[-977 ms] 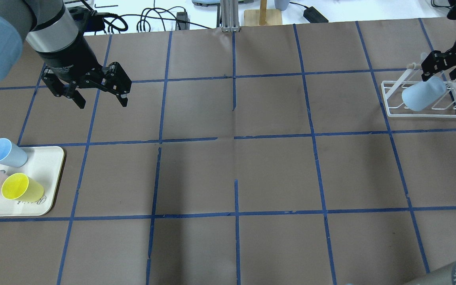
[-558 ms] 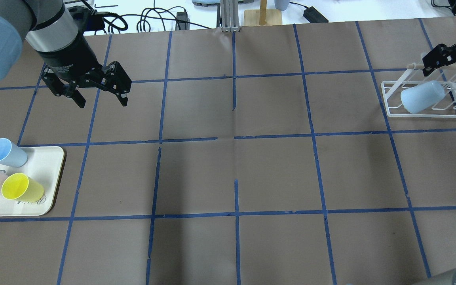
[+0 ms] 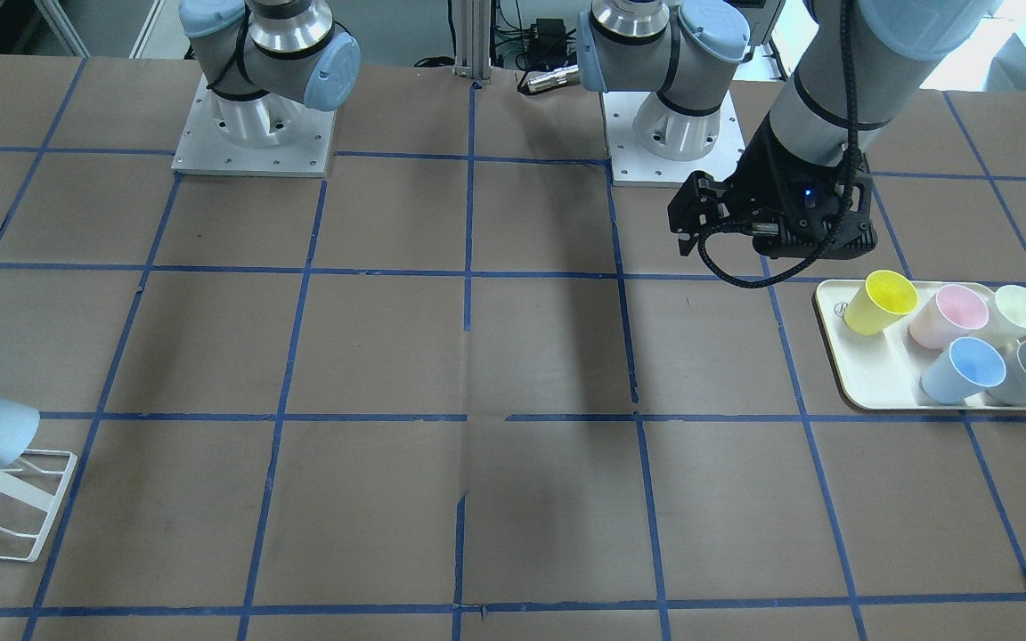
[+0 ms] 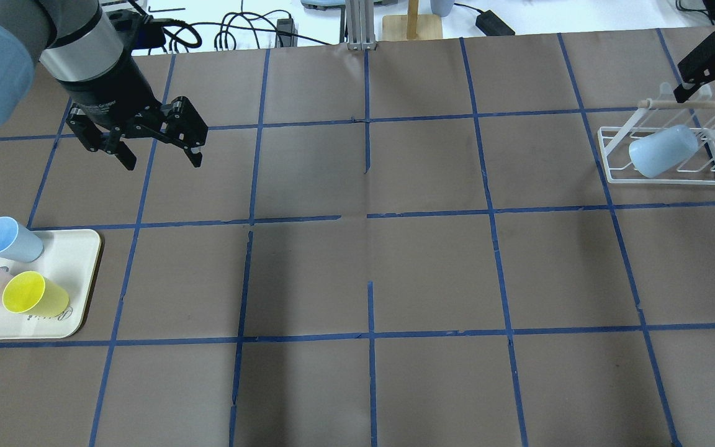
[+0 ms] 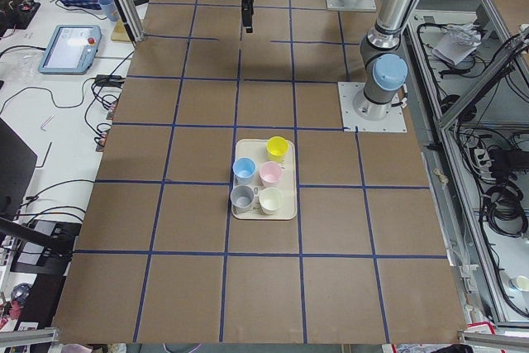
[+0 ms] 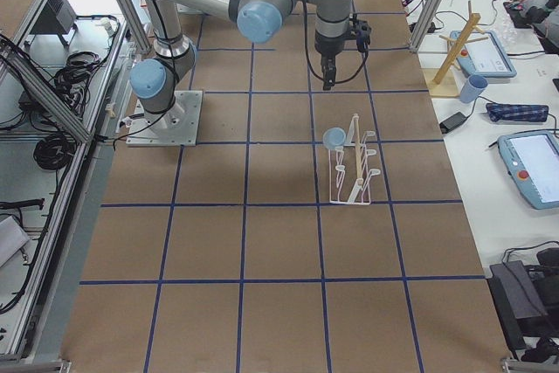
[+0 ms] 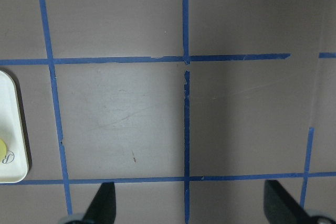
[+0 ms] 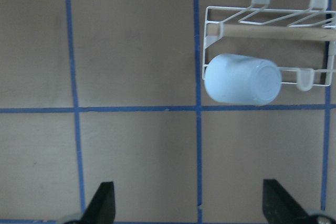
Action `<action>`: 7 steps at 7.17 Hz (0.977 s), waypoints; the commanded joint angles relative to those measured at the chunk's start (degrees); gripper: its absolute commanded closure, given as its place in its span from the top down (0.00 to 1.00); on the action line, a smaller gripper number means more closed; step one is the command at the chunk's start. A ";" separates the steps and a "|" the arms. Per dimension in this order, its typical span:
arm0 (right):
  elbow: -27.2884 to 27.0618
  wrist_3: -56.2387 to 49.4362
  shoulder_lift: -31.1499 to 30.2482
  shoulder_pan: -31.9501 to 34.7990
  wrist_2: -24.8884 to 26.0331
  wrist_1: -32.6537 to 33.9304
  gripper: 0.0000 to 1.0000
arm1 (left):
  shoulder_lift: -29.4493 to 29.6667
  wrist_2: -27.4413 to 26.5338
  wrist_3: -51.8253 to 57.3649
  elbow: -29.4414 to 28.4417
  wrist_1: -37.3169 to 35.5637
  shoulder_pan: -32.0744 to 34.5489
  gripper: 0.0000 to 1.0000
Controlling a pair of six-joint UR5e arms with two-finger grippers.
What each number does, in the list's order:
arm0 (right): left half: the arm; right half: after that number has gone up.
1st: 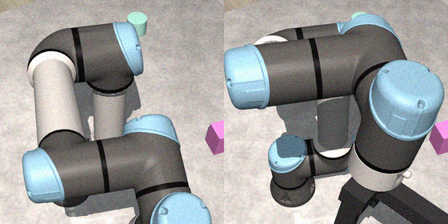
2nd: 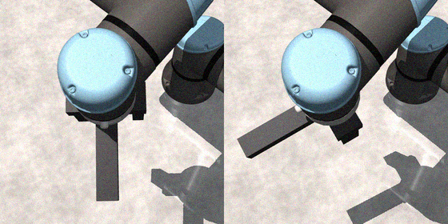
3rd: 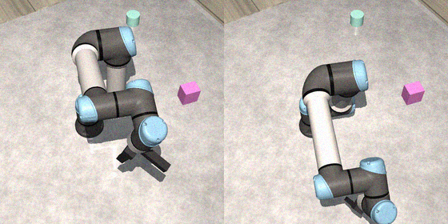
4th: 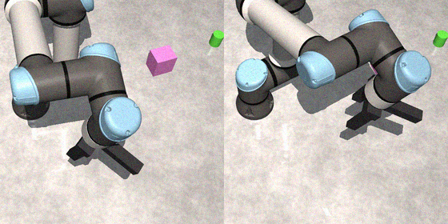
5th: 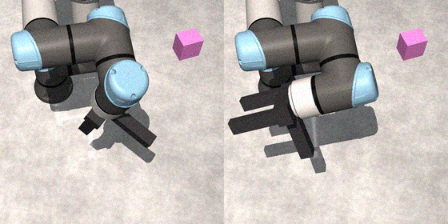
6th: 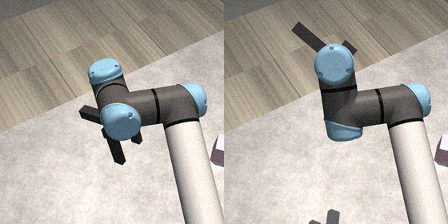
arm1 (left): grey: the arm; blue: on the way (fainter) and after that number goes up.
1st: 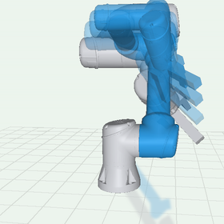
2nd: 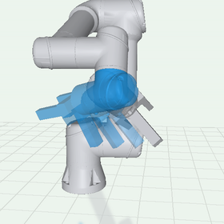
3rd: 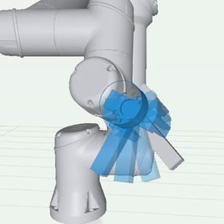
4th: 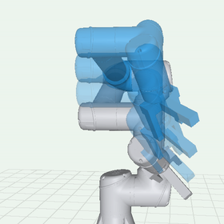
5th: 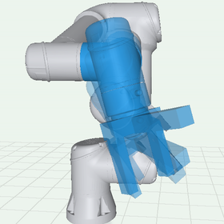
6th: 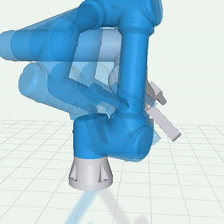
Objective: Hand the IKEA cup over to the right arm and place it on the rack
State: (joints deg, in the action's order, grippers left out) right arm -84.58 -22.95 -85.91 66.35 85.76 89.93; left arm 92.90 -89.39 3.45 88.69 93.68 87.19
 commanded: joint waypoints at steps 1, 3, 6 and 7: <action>0.46 10.06 -3.99 8.75 -0.07 -5.81 1.00 | -0.09 0.00 0.07 0.08 0.01 0.00 1.00; 0.03 22.11 -3.92 20.17 2.12 -5.21 1.00 | -0.27 -0.09 0.07 0.52 0.01 0.00 1.00; -0.33 26.03 -2.69 25.23 2.22 -1.17 1.00 | -1.76 -0.52 0.07 1.13 -0.17 0.09 1.00; -0.33 26.03 -2.60 25.23 2.31 -1.16 1.00 | -1.85 -0.61 0.07 0.96 0.01 0.26 1.00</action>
State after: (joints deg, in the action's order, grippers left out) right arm -84.90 2.78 -88.75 91.15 87.91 88.13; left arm 91.33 -89.83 3.52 89.72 93.53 87.32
